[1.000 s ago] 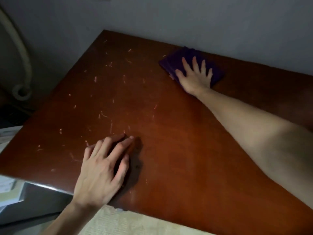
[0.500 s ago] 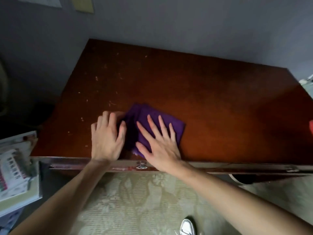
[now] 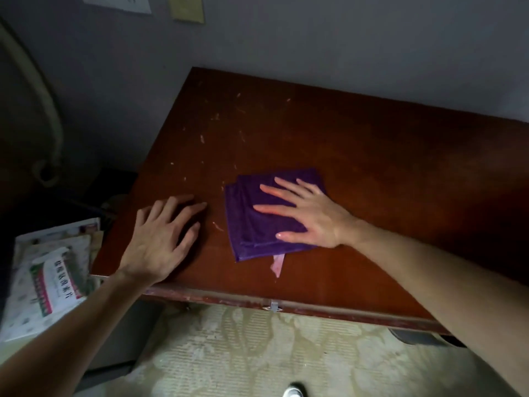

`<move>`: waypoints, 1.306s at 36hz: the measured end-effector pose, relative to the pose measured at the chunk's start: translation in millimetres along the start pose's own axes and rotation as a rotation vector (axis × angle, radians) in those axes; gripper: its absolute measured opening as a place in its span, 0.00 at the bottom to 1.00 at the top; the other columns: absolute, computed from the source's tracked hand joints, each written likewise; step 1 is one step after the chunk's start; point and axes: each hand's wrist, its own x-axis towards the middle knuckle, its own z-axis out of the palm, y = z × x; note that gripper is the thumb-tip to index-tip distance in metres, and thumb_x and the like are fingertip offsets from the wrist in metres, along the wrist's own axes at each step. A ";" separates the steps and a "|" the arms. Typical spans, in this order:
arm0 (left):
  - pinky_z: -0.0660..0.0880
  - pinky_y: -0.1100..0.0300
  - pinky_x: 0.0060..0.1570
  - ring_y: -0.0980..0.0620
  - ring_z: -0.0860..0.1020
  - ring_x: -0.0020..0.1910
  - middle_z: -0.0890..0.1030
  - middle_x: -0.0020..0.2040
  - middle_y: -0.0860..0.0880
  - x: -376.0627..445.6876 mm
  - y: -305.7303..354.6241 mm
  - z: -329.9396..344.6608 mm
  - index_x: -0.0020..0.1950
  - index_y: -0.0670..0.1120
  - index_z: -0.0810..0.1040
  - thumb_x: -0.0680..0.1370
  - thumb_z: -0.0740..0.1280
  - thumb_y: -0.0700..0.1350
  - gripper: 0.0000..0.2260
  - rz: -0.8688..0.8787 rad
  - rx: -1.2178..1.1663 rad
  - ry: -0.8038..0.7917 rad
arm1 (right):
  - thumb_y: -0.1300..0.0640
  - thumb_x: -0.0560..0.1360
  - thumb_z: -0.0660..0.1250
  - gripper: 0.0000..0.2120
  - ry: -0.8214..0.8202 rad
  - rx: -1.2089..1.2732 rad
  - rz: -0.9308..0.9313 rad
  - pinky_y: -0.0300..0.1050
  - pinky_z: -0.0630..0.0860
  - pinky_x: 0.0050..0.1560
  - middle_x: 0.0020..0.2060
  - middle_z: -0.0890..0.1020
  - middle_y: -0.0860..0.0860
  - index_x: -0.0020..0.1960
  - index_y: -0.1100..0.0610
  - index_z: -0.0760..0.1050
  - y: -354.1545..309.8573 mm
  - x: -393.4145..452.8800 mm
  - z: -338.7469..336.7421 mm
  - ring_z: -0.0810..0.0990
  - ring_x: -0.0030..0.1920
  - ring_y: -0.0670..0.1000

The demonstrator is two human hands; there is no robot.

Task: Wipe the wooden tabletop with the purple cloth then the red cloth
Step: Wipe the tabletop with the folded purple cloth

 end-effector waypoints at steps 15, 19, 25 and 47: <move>0.63 0.46 0.64 0.49 0.71 0.67 0.70 0.72 0.54 3.8 1.2 -2.6 0.74 0.57 0.71 0.82 0.52 0.56 0.21 -0.057 -0.051 -0.075 | 0.27 0.79 0.45 0.31 0.025 0.013 0.142 0.59 0.47 0.79 0.83 0.50 0.41 0.80 0.31 0.49 183.1 151.1 -39.3 0.46 0.83 0.49; 0.64 0.47 0.62 0.51 0.71 0.66 0.70 0.72 0.54 4.4 0.1 -1.7 0.74 0.58 0.70 0.82 0.53 0.56 0.21 -0.069 -0.059 -0.079 | 0.27 0.79 0.45 0.30 0.045 0.042 0.231 0.59 0.45 0.79 0.83 0.49 0.41 0.80 0.30 0.49 209.5 178.6 -47.4 0.46 0.83 0.50; 0.63 0.51 0.61 0.52 0.71 0.65 0.71 0.72 0.55 4.5 -0.4 -2.9 0.74 0.58 0.71 0.82 0.53 0.55 0.21 -0.068 -0.073 -0.070 | 0.27 0.79 0.45 0.31 0.096 0.073 0.441 0.60 0.44 0.80 0.84 0.50 0.45 0.81 0.32 0.49 220.4 205.8 -50.1 0.47 0.83 0.52; 0.64 0.51 0.61 0.50 0.71 0.63 0.71 0.67 0.53 5.7 -9.0 -2.4 0.70 0.55 0.72 0.81 0.55 0.58 0.20 -0.020 -0.283 0.104 | 0.29 0.81 0.44 0.32 0.136 0.058 0.743 0.63 0.45 0.80 0.84 0.48 0.48 0.82 0.37 0.45 -10.7 145.3 -5.0 0.44 0.83 0.59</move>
